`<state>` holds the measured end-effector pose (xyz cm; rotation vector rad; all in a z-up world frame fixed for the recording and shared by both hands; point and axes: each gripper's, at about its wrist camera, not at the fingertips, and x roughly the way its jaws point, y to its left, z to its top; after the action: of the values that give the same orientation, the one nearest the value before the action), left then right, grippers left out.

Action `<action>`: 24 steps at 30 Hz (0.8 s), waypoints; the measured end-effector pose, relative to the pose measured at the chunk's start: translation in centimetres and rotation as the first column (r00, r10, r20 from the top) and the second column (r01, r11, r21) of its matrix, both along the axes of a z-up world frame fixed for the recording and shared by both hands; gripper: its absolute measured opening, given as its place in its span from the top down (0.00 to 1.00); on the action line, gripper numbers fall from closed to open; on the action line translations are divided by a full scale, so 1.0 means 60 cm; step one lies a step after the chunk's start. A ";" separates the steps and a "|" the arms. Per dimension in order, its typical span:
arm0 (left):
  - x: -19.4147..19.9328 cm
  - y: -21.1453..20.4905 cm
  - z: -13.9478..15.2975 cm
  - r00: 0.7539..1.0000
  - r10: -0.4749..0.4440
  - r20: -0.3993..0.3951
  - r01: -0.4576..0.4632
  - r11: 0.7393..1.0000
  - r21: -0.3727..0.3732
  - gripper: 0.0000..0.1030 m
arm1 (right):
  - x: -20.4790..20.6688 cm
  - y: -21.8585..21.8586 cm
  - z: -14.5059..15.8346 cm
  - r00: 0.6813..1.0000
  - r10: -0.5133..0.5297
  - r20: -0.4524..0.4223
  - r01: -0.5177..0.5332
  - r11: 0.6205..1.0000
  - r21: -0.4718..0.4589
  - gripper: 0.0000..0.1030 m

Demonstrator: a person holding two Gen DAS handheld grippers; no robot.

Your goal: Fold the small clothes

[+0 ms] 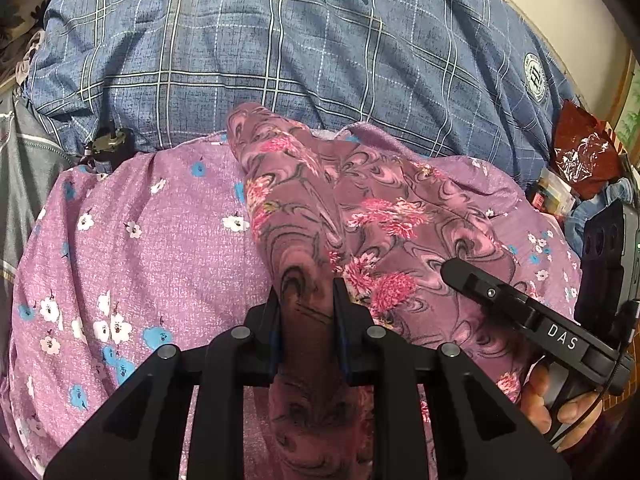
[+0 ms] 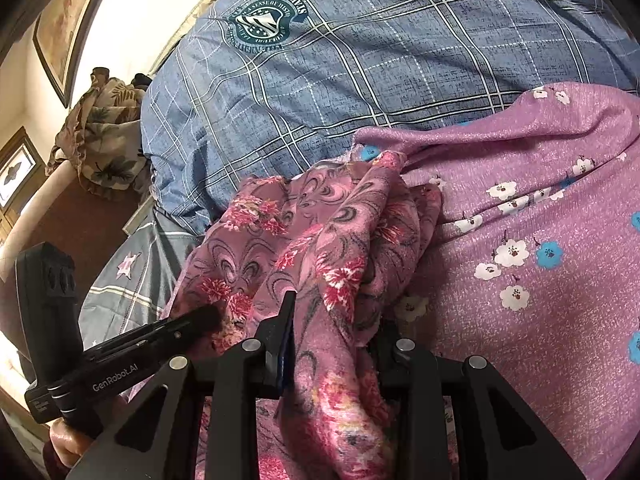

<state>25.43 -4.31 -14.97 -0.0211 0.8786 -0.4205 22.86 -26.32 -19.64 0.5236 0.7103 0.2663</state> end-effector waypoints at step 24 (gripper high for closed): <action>-0.125 0.044 -0.004 0.999 -0.033 -0.003 0.033 0.999 -0.026 0.81 | -0.148 0.038 0.013 0.999 -0.047 0.027 0.047 0.999 0.009 0.72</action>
<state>17.93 -1.68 -15.20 -0.0317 0.8778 -0.4627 13.96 -24.02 -18.88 0.5428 0.6700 0.2320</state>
